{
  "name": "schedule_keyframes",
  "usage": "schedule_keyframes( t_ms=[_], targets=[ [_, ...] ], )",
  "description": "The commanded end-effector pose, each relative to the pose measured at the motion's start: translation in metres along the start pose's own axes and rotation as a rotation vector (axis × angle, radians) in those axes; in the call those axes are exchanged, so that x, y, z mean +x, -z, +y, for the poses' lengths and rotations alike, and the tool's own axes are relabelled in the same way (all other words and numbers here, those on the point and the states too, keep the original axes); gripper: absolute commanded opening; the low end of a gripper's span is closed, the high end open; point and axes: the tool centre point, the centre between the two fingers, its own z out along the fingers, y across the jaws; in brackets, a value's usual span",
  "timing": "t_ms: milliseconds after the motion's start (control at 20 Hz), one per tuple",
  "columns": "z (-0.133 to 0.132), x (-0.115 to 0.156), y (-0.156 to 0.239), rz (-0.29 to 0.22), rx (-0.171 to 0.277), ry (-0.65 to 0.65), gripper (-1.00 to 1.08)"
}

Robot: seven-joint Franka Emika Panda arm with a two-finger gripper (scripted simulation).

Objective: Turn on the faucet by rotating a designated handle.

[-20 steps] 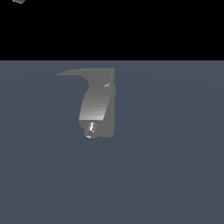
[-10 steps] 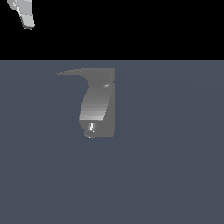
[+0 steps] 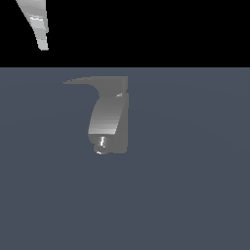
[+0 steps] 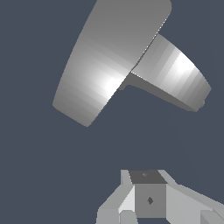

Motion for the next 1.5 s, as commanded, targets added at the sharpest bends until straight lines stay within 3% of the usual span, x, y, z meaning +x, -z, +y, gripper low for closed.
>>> schedule_keyframes(
  t_ms=[0, 950, 1450],
  targets=[
    [-0.012, 0.004, -0.006, 0.001, 0.002, -0.05, -1.0],
    [-0.093, 0.06, -0.058, 0.019, 0.005, -0.449, -1.0],
    [-0.12, 0.093, -0.078, 0.026, 0.006, -0.618, -1.0]
  ],
)
